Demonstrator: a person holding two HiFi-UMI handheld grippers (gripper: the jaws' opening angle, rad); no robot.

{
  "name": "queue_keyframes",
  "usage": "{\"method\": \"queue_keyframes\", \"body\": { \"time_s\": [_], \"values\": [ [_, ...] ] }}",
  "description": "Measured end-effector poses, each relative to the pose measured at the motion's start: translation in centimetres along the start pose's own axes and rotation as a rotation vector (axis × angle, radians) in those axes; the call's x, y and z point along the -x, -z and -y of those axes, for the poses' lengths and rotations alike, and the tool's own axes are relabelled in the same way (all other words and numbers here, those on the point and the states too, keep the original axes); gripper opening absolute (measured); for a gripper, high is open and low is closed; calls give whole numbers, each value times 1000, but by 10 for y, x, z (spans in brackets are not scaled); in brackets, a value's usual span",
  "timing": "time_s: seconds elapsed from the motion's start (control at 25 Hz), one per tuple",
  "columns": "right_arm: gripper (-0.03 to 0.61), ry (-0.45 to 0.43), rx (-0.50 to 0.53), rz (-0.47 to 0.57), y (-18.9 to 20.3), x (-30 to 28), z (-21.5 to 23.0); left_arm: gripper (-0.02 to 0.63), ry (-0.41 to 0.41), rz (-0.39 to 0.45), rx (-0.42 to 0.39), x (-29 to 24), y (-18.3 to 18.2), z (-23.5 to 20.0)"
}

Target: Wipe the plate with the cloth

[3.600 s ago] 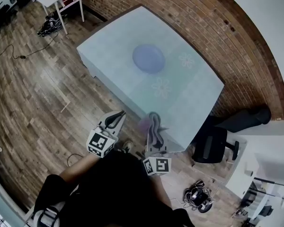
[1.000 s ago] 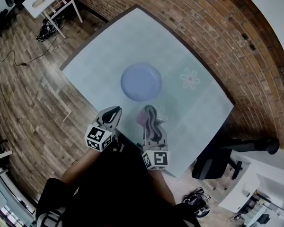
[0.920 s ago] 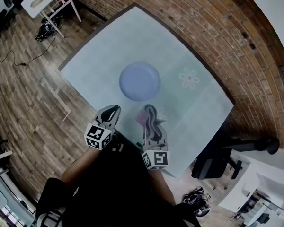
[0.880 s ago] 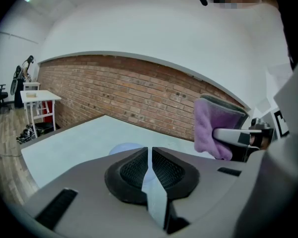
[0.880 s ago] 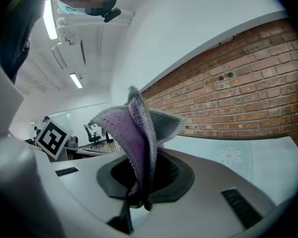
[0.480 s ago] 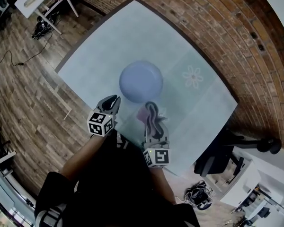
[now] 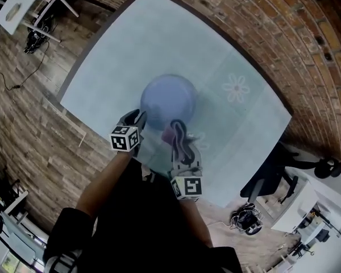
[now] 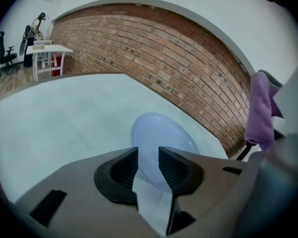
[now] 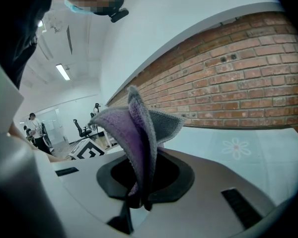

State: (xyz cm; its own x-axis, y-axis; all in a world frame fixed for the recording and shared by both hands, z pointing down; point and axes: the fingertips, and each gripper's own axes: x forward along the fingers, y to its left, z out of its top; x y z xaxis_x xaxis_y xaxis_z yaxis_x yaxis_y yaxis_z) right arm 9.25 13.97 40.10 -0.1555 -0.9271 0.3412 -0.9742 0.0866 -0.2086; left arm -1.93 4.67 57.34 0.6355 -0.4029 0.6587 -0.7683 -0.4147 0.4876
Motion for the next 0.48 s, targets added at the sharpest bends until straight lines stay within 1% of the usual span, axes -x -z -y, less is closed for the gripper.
{"method": "queue_keyframes", "body": {
  "time_s": [0.12,0.4,0.48],
  "values": [
    [60,13,-12,-14,4,-11,4,123,-16,-29,49,-17,6,-17],
    [60,19,-21,-62,24,-33,15,123,-9,-67,99,-45,4,-30],
    [60,11,-25,-80,31,-40,14,121,-2,-88,94,-50,5,-30]
  ]
}}
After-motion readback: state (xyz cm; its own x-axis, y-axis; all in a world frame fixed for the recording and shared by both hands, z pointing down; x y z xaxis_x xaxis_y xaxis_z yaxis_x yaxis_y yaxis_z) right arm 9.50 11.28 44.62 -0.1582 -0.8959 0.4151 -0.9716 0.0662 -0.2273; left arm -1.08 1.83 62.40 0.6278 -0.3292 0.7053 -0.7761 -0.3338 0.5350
